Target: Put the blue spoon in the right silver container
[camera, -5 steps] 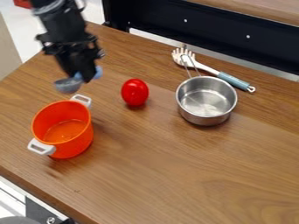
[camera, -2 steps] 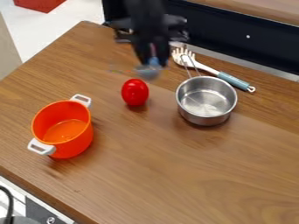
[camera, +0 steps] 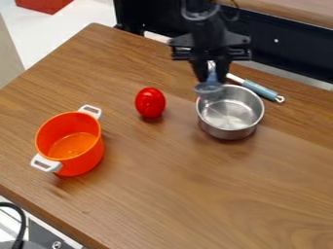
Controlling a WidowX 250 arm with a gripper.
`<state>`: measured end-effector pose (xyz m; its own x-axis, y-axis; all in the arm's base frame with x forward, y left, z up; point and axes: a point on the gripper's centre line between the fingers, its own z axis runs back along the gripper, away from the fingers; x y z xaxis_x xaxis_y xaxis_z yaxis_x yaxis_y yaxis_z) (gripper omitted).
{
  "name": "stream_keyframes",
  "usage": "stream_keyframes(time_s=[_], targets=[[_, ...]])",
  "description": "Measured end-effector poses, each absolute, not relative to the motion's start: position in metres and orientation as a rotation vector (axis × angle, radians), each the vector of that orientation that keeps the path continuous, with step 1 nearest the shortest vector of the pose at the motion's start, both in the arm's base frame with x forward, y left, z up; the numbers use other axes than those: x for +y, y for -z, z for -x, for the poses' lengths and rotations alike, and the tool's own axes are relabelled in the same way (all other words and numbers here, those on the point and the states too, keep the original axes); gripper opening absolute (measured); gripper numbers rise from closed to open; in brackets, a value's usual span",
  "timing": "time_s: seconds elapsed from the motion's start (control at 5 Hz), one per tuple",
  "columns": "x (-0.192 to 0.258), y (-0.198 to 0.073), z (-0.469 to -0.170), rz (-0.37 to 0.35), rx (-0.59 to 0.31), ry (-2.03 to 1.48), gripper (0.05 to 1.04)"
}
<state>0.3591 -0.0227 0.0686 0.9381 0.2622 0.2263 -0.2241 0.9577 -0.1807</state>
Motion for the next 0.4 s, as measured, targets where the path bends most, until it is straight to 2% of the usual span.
stream_keyframes(time_s=[0.4], targets=[[-0.0241, -0.0644, -0.3712, 0.144, -0.266, -0.273, 0.287]])
